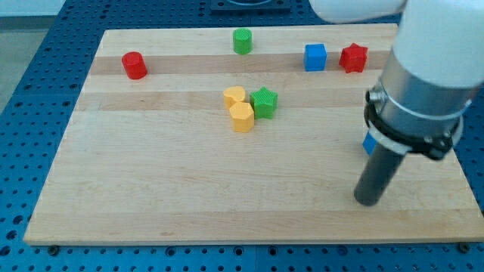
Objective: Move the blue triangle to the yellow heart
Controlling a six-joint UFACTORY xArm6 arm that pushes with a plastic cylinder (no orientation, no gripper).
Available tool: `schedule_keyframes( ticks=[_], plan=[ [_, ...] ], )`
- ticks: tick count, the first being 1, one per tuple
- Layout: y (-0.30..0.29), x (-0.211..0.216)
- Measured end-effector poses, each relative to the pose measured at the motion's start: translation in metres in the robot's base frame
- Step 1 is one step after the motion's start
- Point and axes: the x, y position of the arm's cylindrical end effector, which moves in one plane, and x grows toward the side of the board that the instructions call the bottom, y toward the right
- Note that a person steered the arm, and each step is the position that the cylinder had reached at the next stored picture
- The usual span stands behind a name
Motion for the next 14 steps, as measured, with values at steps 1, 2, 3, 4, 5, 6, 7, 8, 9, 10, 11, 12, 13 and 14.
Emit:
schedule_keyframes(
  ticks=[1, 2, 3, 4, 5, 6, 7, 8, 9, 10, 11, 12, 13, 14],
  plan=[
    [0.059, -0.016],
    [0.060, -0.036],
    [0.042, -0.059],
    [0.025, -0.092],
    [0.012, -0.125],
    [-0.001, -0.154],
    [-0.017, -0.166],
    [-0.015, -0.162],
    [0.012, -0.158],
    [0.013, -0.192],
    [0.012, -0.221],
    [0.004, -0.236],
    [-0.006, -0.236],
    [-0.020, -0.236]
  ],
)
